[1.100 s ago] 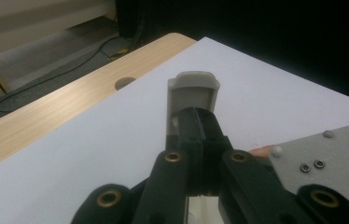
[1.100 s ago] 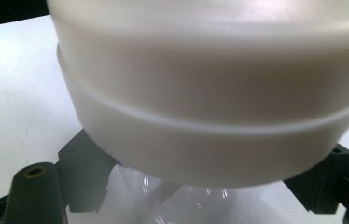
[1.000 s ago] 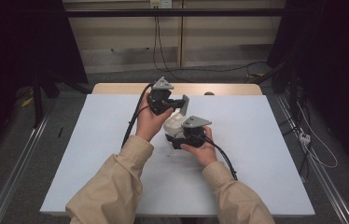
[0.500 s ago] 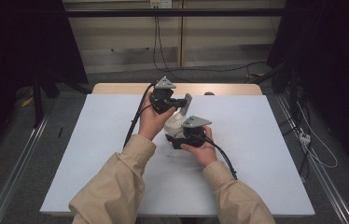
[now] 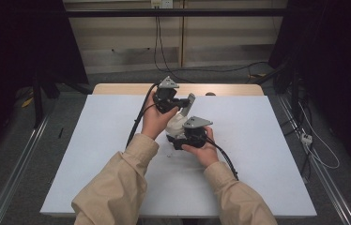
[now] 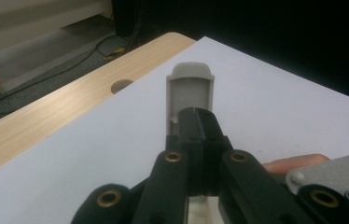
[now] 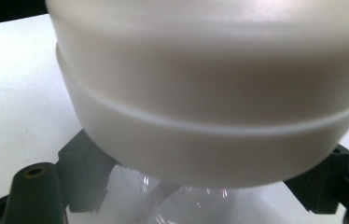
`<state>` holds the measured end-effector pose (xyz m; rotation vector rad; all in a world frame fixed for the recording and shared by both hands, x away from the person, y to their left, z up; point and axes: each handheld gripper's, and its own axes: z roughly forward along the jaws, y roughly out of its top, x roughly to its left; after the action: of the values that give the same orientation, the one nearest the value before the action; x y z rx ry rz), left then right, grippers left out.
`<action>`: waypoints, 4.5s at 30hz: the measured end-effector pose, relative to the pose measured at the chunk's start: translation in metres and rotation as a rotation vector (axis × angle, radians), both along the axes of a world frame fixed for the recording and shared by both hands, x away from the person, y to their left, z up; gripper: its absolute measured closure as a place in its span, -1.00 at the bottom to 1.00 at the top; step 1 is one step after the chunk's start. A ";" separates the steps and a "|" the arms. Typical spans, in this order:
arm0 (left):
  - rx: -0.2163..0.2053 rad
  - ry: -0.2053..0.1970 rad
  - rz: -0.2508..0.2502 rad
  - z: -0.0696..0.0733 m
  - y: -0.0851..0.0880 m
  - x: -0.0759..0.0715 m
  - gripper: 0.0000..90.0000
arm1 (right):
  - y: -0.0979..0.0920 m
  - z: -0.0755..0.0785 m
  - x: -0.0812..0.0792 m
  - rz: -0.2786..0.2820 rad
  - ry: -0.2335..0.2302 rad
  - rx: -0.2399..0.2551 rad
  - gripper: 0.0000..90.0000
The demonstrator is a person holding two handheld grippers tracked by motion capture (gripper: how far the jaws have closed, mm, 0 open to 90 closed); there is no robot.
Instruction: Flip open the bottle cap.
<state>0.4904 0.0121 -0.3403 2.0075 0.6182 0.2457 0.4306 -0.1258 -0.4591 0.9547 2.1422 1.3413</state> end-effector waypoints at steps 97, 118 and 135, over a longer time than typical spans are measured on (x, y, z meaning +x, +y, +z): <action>-0.032 0.052 -0.037 -0.009 0.050 -0.031 -0.13 | -0.026 0.014 -0.024 -0.073 0.067 0.045 -0.79; -0.038 0.074 -0.035 -0.042 0.109 -0.073 -0.55 | -0.055 0.017 -0.080 -0.074 0.073 0.019 -0.83; 0.001 0.082 0.012 -0.077 0.157 -0.106 -0.63 | -0.085 0.015 -0.105 -0.083 0.058 -0.009 -0.82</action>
<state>0.3848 0.1687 -0.4172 2.0229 0.6817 0.1718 0.3256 -0.2105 -0.4443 1.0789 2.1243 1.2781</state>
